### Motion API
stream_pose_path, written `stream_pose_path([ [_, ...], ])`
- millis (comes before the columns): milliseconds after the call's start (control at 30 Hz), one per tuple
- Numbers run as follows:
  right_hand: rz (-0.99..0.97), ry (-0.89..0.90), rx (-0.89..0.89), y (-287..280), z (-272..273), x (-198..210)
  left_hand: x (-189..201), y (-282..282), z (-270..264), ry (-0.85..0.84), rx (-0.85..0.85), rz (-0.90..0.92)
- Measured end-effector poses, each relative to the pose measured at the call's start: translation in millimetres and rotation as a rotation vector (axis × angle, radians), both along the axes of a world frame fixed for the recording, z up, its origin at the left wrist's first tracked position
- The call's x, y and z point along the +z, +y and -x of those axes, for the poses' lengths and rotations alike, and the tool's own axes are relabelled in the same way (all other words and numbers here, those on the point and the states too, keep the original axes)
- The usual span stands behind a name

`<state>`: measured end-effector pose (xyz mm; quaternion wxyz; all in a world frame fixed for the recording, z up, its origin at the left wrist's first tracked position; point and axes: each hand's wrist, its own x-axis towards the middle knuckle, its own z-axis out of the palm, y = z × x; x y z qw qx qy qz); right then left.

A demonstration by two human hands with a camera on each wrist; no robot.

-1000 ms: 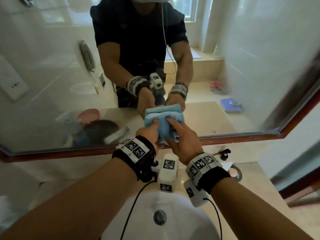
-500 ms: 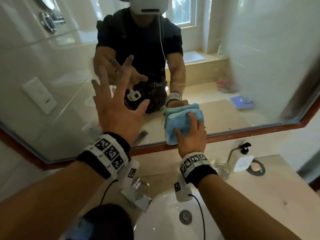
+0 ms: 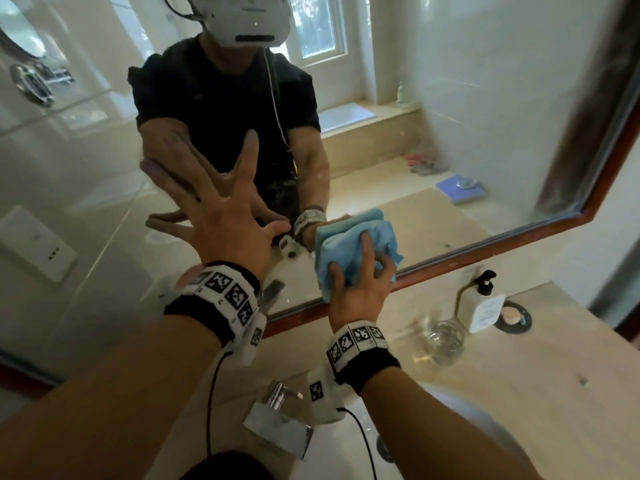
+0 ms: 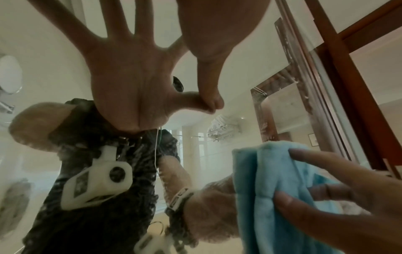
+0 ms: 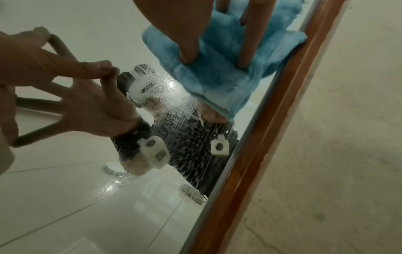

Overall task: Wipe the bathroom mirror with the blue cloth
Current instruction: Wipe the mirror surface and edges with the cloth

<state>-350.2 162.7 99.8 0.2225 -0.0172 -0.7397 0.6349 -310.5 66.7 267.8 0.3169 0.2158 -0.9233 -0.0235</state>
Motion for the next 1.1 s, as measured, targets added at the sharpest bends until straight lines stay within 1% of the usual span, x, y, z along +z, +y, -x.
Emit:
stream_pose_path([
  [133,-0.001,-0.018,-0.004,3,9,-2,-3,-2,4,0.005,-0.002,0.008],
  [267,0.111,-0.056,-0.014,20,24,3,-4,-1,5,0.016,-0.005,0.005],
  [333,0.118,-0.104,-0.028,37,34,5,-5,5,8,0.031,-0.003,-0.005],
  [400,0.084,-0.127,-0.056,56,43,8,-7,14,14,0.045,0.004,-0.04],
  [500,0.102,-0.175,-0.102,86,63,14,-12,30,27,0.062,0.004,-0.107],
  [600,0.08,-0.239,-0.159,126,88,19,-15,49,40,0.073,0.01,-0.152],
  [700,0.045,-0.265,-0.204,169,113,20,-18,69,53,0.083,0.01,-0.193],
  [967,0.027,-0.286,-0.253,256,168,15,-23,134,91,0.13,0.021,-0.277],
  [1100,0.037,-0.378,-0.293,303,198,9,-24,154,102,0.146,0.017,-0.306],
])
